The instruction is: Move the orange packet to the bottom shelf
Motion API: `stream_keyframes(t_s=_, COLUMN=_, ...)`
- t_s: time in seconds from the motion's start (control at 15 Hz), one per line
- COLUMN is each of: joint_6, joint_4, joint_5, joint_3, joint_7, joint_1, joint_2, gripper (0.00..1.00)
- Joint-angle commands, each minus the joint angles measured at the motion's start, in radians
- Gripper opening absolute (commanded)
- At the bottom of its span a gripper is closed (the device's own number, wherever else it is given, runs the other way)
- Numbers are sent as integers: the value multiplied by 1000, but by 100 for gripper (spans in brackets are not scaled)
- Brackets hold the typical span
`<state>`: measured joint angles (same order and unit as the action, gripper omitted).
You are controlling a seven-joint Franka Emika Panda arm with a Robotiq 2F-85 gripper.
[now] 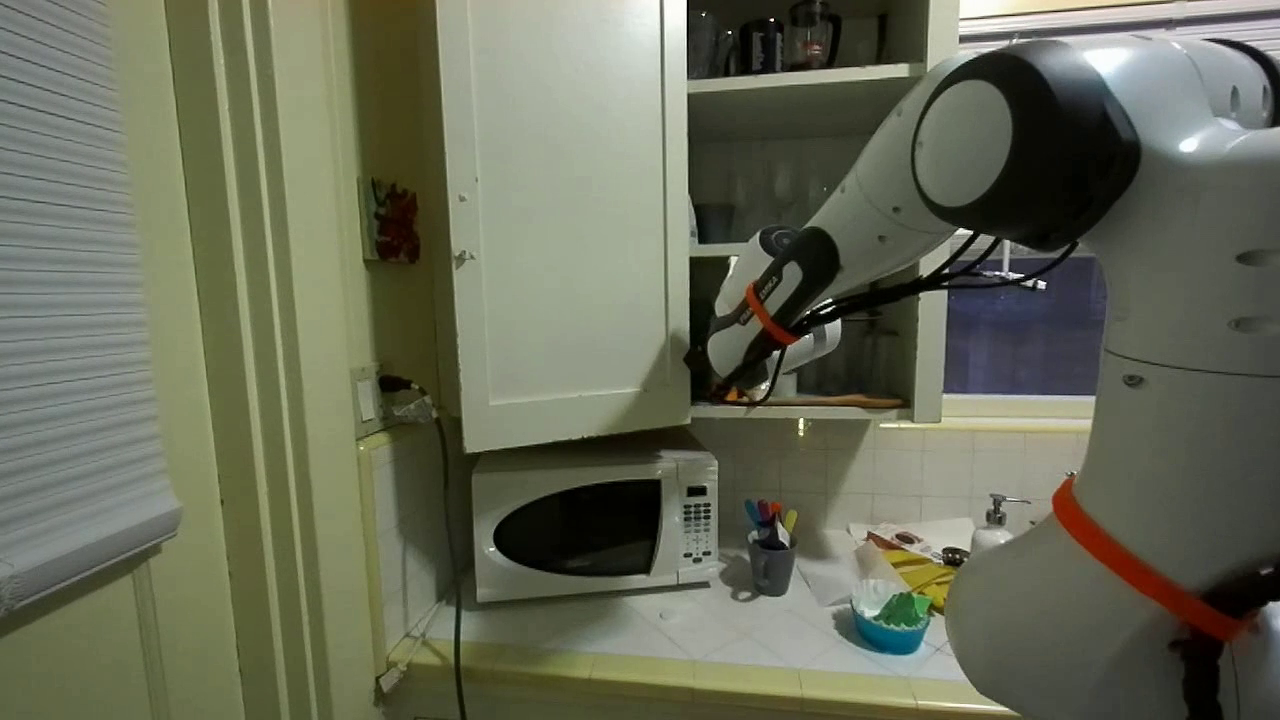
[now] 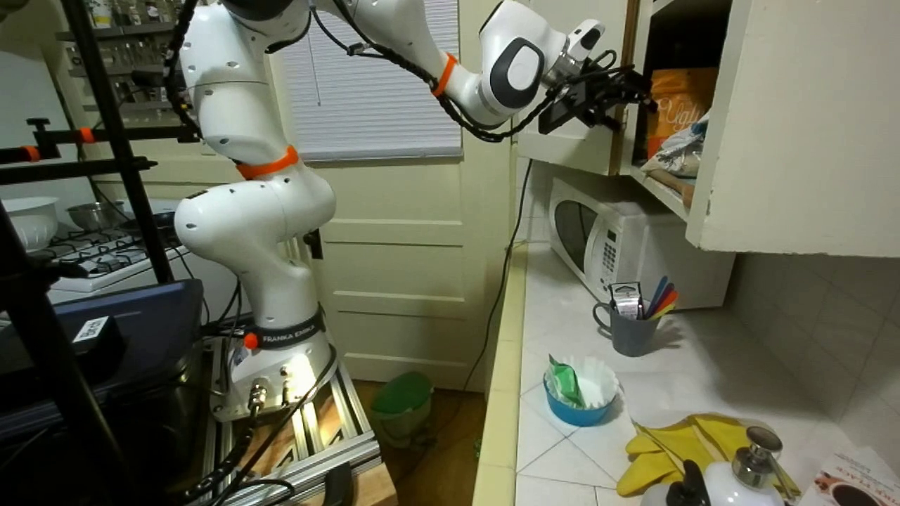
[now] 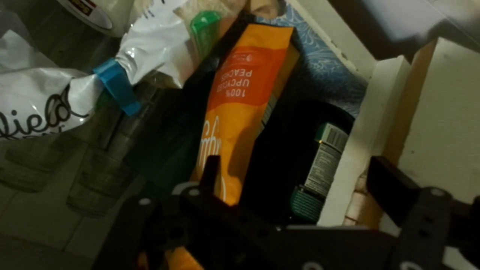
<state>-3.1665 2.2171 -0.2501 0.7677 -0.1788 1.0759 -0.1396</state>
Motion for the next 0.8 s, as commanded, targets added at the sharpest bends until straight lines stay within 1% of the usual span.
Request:
stream_keyframes(t_s=0.0, joint_6=19, joint_4=143, joint_5=56, joint_3=-160, joint_7=-57, joint_1=-143, joint_2=-181, gripper=100)
stream_keyframes(t_s=0.07, joint_6=27, joint_4=174, joint_5=39, joint_3=-193, joint_7=-19, joint_1=-144, joint_2=-234, gripper=100)
stream_keyframes(t_s=0.13, joint_6=49, joint_4=188, joint_5=26, joint_3=-204, joint_7=30, joint_1=-118, joint_2=-274, gripper=100)
stream_keyframes(t_s=0.27, joint_6=75, joint_4=249, joint_5=23, joint_3=-252, joint_7=56, joint_1=-115, joint_2=-380, gripper=100)
stream_keyframes(t_s=0.33, joint_6=88, joint_4=277, joint_5=16, joint_3=-270, joint_7=76, joint_1=-104, joint_2=-436, gripper=100)
stream_keyframes(t_s=0.4, joint_6=85, joint_4=321, joint_5=34, joint_3=-318, joint_7=59, joint_1=-143, joint_2=-491, gripper=100)
stream_keyframes(t_s=0.47, joint_6=84, joint_4=360, joint_5=57, joint_3=-381, joint_7=38, joint_1=-201, joint_2=-536, gripper=100)
stream_keyframes(t_s=0.53, joint_6=96, joint_4=389, joint_5=16, joint_3=-461, joint_7=75, joint_1=-271, joint_2=-572, gripper=100)
stream_keyframes(t_s=0.73, joint_6=136, joint_4=488, joint_5=32, joint_3=-609, joint_7=68, joint_1=-407, joint_2=-736, gripper=100)
